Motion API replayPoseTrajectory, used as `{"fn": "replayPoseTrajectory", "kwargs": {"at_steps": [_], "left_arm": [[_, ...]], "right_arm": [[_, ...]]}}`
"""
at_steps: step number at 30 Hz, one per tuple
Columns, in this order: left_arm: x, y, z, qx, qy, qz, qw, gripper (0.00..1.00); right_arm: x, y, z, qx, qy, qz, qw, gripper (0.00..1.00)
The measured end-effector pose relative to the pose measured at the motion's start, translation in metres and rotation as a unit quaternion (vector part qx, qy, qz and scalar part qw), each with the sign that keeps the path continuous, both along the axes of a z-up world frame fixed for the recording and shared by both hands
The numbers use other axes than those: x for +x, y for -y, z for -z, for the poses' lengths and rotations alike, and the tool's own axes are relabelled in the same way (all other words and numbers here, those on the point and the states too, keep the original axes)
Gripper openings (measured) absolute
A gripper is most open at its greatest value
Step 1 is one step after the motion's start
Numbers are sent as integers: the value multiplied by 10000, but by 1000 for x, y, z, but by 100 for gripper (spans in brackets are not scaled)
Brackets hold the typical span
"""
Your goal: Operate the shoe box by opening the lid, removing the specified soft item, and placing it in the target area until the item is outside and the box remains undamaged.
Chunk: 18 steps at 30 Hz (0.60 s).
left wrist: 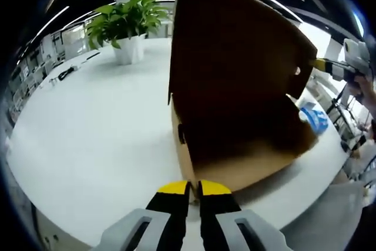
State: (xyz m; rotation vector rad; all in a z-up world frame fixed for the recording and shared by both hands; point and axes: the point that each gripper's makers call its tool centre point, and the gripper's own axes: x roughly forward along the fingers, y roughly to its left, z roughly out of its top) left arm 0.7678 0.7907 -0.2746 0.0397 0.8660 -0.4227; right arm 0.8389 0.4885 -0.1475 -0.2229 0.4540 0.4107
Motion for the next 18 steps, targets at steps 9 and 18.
{"fn": "replayPoseTrajectory", "kwargs": {"at_steps": [9, 18], "left_arm": [[-3, 2, -4, -48, 143, 55, 9999, 6], [-7, 5, -14, -82, 257, 238, 9994, 9]], "right_arm": [[-15, 1, 4, 154, 72, 14, 9999, 2], [-32, -2, 10, 175, 166, -9, 9997, 3]]}}
